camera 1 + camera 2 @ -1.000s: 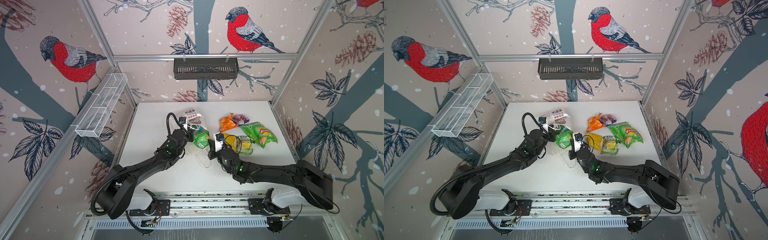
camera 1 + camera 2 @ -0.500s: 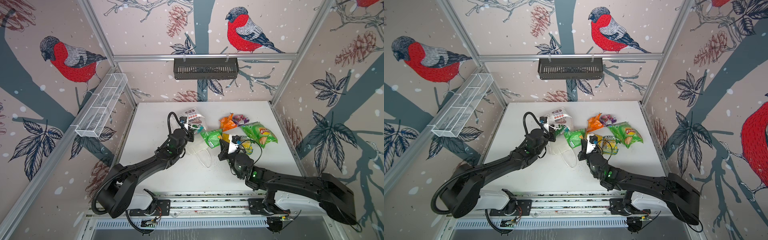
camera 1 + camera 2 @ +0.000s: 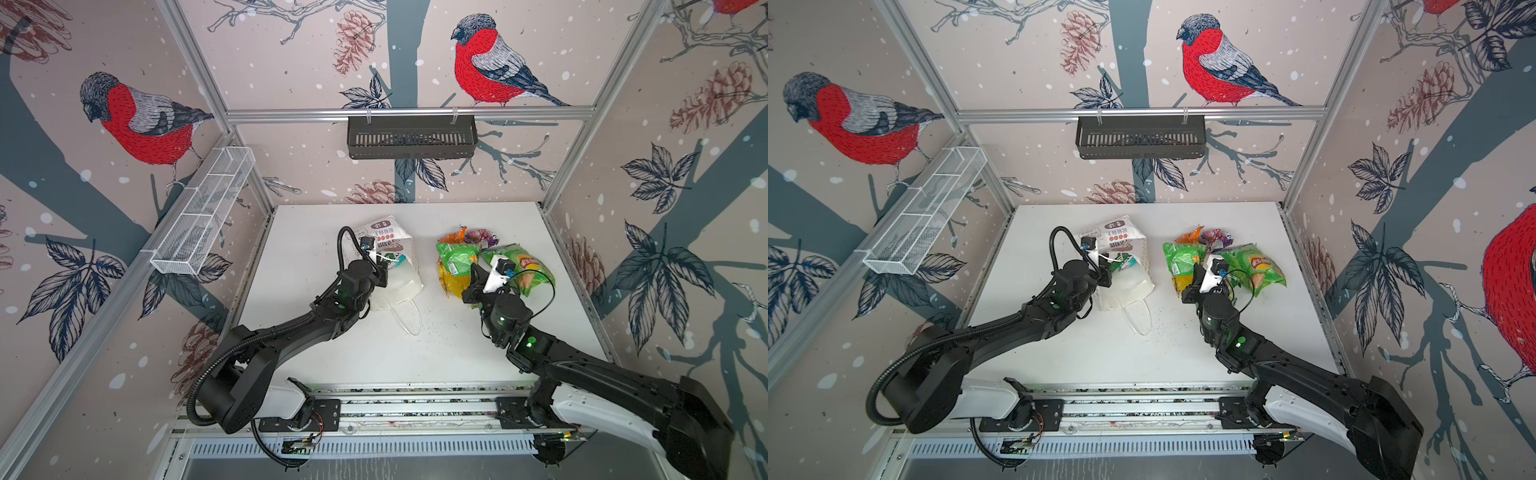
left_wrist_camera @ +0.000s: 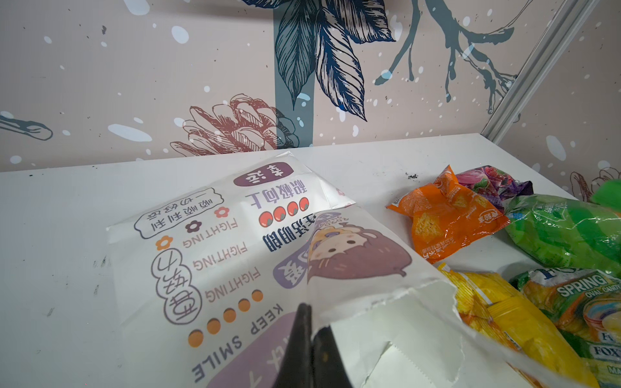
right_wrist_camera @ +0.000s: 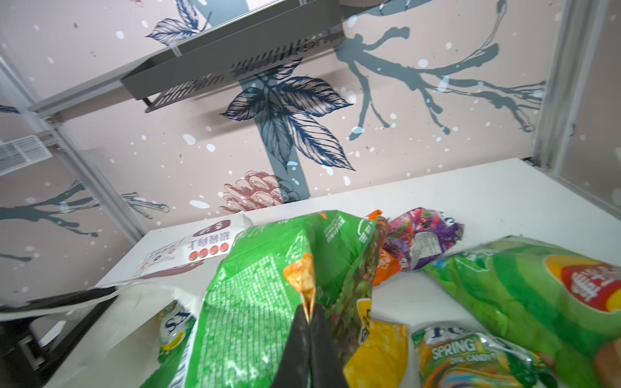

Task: Take the snacks out of the paper bag
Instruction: Place the snack at the middle-right of the table.

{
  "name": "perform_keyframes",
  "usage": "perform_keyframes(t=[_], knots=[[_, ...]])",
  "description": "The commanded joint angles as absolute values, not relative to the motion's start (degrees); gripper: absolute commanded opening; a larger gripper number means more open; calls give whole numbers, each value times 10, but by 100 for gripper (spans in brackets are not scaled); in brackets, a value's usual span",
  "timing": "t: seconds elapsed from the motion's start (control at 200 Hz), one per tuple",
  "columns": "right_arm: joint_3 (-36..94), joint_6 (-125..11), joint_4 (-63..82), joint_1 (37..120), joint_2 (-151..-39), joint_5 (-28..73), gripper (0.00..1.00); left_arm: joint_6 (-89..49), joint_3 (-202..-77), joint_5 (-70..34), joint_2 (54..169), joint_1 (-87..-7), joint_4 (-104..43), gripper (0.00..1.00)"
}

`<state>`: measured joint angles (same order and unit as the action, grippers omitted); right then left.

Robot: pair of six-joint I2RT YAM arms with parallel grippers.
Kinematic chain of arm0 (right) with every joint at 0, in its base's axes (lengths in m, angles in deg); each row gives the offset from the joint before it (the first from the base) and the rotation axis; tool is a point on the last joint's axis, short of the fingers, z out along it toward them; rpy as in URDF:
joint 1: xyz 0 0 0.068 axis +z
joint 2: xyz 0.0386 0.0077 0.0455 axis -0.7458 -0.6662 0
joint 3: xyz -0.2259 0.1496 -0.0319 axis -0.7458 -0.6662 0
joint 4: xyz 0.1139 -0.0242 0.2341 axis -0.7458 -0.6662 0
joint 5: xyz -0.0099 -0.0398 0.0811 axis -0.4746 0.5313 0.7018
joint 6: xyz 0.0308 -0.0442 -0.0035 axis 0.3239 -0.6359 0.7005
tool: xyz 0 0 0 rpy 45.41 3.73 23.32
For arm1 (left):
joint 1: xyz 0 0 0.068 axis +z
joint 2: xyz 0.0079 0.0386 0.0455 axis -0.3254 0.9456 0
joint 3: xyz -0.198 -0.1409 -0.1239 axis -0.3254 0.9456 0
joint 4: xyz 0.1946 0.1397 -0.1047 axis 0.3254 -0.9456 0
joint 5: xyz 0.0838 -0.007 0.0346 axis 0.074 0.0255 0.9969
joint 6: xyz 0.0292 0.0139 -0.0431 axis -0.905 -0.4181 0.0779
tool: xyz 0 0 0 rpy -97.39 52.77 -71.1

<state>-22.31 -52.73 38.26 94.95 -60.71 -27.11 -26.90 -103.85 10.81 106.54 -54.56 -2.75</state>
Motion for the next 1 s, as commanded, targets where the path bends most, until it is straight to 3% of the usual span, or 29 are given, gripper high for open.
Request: perform_keyframes(t=[0.0, 0.36, 0.771, 0.821, 0.956, 0.996], knots=[[-192, -494, 304, 903, -609, -248, 0, -269, -1037, 103, 1058, -546, -12, 0], [-120, -460, 213, 775, -695, -186, 0, -275, -1016, 102, 1063, -562, 9, 0], [-94, -452, 223, 730, -827, -108, 0, -286, -988, 98, 1044, -577, 8, 0], [-94, -450, 225, 727, -840, -112, 11, -290, -987, 107, 1036, -577, -4, 0], [-84, -457, 231, 720, -869, -103, 63, -295, -980, 125, 1023, -577, -9, 0], [-76, -463, 224, 722, -867, -96, 73, -295, -978, 124, 1023, -577, -3, 0]])
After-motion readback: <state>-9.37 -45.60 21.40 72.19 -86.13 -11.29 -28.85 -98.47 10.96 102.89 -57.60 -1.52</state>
